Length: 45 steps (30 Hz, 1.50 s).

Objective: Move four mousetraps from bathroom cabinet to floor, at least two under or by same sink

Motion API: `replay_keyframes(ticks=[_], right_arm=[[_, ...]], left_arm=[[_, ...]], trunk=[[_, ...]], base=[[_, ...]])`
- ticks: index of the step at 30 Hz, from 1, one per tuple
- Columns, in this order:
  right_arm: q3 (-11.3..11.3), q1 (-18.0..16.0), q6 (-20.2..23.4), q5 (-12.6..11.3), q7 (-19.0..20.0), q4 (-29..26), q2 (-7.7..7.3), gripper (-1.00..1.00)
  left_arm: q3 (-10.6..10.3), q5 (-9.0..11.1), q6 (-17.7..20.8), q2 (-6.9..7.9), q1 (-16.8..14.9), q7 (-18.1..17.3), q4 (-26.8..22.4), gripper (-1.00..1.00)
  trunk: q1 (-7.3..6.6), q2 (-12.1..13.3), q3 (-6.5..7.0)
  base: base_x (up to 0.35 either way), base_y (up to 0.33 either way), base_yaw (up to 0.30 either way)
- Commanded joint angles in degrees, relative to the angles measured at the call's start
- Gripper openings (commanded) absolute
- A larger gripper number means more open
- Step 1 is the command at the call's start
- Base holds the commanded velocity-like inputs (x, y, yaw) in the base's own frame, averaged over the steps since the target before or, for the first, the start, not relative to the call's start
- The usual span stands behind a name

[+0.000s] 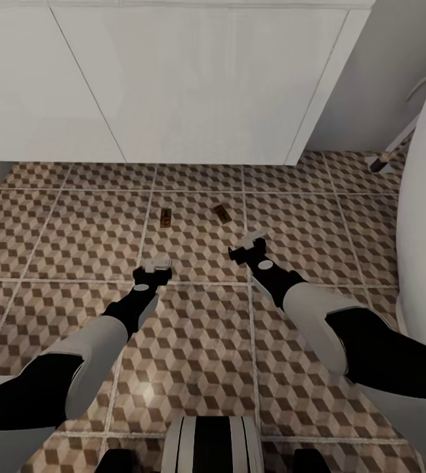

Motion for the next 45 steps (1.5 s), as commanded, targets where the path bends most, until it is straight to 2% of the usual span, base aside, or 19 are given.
replay_keyframes(ticks=[1, 5, 10, 12, 17, 26, 32, 41, 43, 45], right_arm=[[0.4, 0.0, -0.4, 0.2, -0.4, 0.2, 0.01, 1.00], [0.4, 1.2, -1.7, 0.2, -0.4, 0.6, 0.01, 1.00], [0.4, 3.0, -3.0, 0.2, -0.4, 0.7, 0.01, 1.00], [0.4, 3.9, -3.4, 0.2, -0.4, 0.7, 0.01, 1.00], [0.4, 5.4, -3.8, 0.2, -0.4, 0.8, 0.01, 1.00], [0.4, 8.6, -5.5, 0.2, -0.4, 0.8, 0.01, 1.00], [0.4, 10.4, -6.3, 0.3, -0.4, 0.8, 0.01, 1.00], [0.4, 12.3, -6.8, 0.2, -0.4, 0.7, 0.01, 1.00], [0.4, 12.4, -7.0, 0.2, -0.4, 0.7, 0.01, 1.00], [0.4, 12.6, -7.7, 0.2, -0.4, 0.8, 0.01, 1.00]], left_arm=[[-0.3, -0.4, -0.2, 0.02, 0.3, 0.4, 0.0, 1.00], [-0.3, -0.4, -1.5, 0.04, 1.3, 0.4, 0.1, 1.00], [-0.3, -0.3, -4.9, 0.05, 2.9, 0.4, 0.4, 1.00], [-0.3, -0.3, -6.9, 0.01, 4.0, 0.5, 0.6, 1.00], [-0.3, -0.3, -8.7, 0.00, 5.9, 0.5, 1.1, 1.00], [-0.2, -0.3, -9.6, 0.05, 8.3, 0.5, 2.4, 1.00], [-0.2, -0.3, -9.7, 0.06, 8.7, 0.5, 3.5, 1.00], [-0.2, -0.3, -10.3, 0.06, 8.9, 0.5, 5.9, 1.00], [-0.2, -0.3, -11.2, 0.06, 9.1, 0.5, 6.7, 1.00], [-0.2, -0.3, -13.8, 0.06, 9.4, 0.5, 8.1, 1.00]], trunk=[[-0.03, 0.0, 0.20], [-0.13, 0.1, 1.09], [-0.26, 0.1, 2.20], [-0.26, 0.1, 2.20], [-0.26, 0.1, 2.20], [-0.26, 0.1, 2.20], [-0.26, 0.1, 2.20], [-0.50, 0.2, 4.19], [-0.55, 0.3, 4.63], [-0.60, 0.3, 5.08]], base=[[0.000, 0.000, 0.000], [0.000, 0.000, 0.000], [0.000, 0.000, 0.000], [0.000, 0.000, 0.000], [0.000, 0.000, 0.000], [0.000, 0.000, 0.000], [0.000, 0.000, 0.000], [0.000, 0.000, 0.000], [0.000, 0.000, 0.000], [0.000, 0.000, 0.000]])
